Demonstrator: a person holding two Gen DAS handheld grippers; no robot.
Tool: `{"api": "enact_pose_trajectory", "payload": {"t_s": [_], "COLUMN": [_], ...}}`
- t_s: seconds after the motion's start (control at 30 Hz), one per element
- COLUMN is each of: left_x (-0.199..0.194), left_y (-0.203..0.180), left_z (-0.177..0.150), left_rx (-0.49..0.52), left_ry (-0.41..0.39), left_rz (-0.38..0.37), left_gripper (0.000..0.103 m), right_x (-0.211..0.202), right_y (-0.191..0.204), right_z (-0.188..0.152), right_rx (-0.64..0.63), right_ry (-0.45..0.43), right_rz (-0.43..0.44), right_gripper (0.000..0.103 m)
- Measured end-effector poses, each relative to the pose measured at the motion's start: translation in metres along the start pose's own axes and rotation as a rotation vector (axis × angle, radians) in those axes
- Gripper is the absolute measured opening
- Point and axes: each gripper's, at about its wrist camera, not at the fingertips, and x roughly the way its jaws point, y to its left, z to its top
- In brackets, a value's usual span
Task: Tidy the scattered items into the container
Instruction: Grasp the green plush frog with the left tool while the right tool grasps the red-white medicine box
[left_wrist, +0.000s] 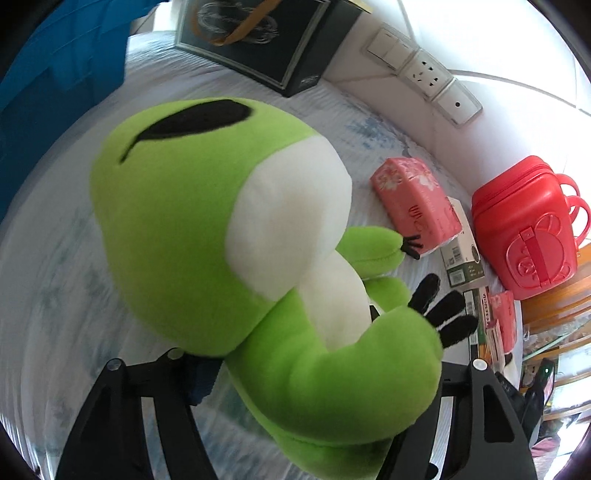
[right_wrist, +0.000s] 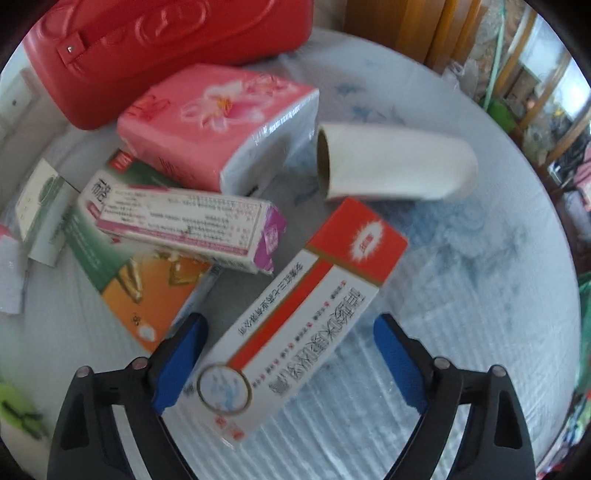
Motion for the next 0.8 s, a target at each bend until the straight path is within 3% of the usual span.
{"api": "enact_pose_trajectory", "payload": {"t_s": [0.03,0.13,0.43,0.8], "left_x": [-0.004,-0.011,-0.030,-0.070], "left_y": [0.003,0.008,0.019,0.012], "left_z": [-0.002,-0.006,-0.018,-0.033], "left_rx": [0.002,0.008,0.010,0.059], "left_ry": [-0.002,0.003,0.022,-0.006], "left_rz": [0.004,0.002,0.014,0.024], "left_gripper": [0.069,0.069,0.069,0.069], "right_x": [-0.003,-0.010,-0.041,-0.104], "right_y": [0.002,0.002,-0.001,-0.015], "right_z": [-0.001,-0.008,-0.046,-0.065], "right_rx": [-0.013,-0.030,-0.191,-0.245], "right_ry": [-0.006,0.003,0.004,-0.063], "right_rz": [0.002,0.025,0.075,0.130], "right_gripper": [0.064,0.048,0.045,0.042]}}
